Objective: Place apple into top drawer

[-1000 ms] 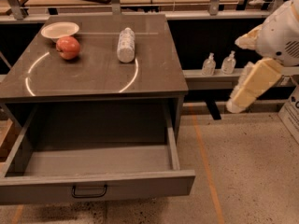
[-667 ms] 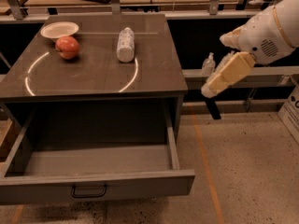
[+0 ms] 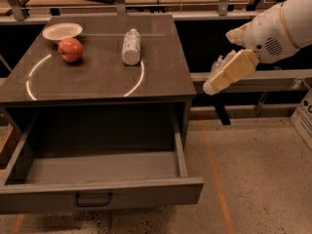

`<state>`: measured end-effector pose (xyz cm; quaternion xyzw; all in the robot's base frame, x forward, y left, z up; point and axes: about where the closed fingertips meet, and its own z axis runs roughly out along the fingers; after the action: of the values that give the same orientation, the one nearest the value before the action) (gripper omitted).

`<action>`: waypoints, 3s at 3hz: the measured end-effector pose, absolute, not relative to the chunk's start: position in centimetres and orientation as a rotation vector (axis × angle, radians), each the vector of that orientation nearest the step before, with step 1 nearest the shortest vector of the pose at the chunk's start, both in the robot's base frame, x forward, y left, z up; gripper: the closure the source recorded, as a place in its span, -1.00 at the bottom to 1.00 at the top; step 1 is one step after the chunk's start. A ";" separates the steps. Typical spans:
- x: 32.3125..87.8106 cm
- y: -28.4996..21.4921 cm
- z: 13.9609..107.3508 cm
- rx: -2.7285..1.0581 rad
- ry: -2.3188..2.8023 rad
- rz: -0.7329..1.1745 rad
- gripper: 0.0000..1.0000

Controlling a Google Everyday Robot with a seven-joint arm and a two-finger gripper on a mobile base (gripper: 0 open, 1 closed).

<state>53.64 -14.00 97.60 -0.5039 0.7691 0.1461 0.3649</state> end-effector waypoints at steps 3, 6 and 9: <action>67.0 -1.1 102.0 -1.012 1.752 0.482 -1.00; 75.0 13.6 100.4 -1.161 1.641 0.479 -1.00; 78.0 26.6 92.2 -1.350 1.764 0.604 -1.00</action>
Offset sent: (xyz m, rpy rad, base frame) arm 0.1276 0.1200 0.0513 0.3340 -0.1890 -0.1053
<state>77.95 26.60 92.22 -0.5357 0.6998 0.2396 0.4074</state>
